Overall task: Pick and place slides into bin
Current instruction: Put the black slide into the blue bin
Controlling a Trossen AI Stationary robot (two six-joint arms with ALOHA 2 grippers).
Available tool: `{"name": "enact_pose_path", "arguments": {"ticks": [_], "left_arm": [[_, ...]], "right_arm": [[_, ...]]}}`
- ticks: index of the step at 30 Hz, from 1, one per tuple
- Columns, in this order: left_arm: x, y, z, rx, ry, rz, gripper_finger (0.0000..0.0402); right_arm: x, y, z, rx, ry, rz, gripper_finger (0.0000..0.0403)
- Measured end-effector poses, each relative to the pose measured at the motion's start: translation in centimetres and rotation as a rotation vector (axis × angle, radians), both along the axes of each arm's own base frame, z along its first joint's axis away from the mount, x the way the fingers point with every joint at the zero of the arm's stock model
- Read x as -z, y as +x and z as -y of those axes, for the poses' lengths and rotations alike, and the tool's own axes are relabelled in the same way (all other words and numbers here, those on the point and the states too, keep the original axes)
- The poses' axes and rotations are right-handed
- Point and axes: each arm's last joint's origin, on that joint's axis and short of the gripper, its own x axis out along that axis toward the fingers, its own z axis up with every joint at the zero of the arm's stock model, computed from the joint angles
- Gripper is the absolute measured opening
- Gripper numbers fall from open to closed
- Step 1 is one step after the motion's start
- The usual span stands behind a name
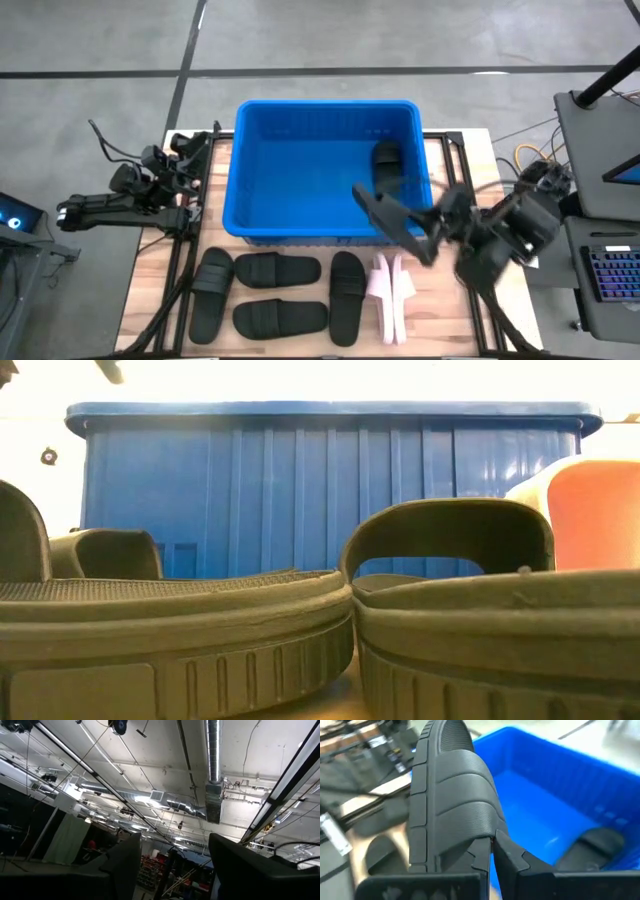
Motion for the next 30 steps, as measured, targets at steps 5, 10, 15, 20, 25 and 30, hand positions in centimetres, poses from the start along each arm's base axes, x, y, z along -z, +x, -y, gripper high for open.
{"name": "enact_pose_path", "arguments": {"ticks": [5, 10, 15, 20, 25, 30], "left_arm": [[0.0, -0.2, 0.0, -0.004, -0.002, 0.007, 0.0217], [-0.1, -0.5, 0.0, -0.040, 0.005, 0.007, 0.0217], [-0.1, -0.7, -0.2, -0.048, -0.080, 0.047, 0.0217], [-0.2, -0.8, -0.2, -0.072, -0.053, 0.035, 0.0217], [-0.3, -1.3, -0.2, -0.074, -0.049, 0.054, 0.0217], [-0.4, -1.8, -0.1, -0.072, -0.047, 0.072, 0.0217]], "right_arm": [[-1.3, 1.6, 3.5, 0.125, -0.030, 0.007, 0.0008], [-1.5, 2.8, 6.7, 0.267, -0.035, 0.005, 0.0008], [-1.0, 4.4, 9.3, 0.415, -0.016, 0.005, 0.0008], [0.4, 6.9, 11.8, 0.533, 0.012, -0.039, 0.0008], [2.9, 10.1, 14.4, 0.615, 0.029, -0.150, 0.0008], [5.8, 12.6, 16.6, 0.675, 0.021, -0.298, 0.0008]]}}
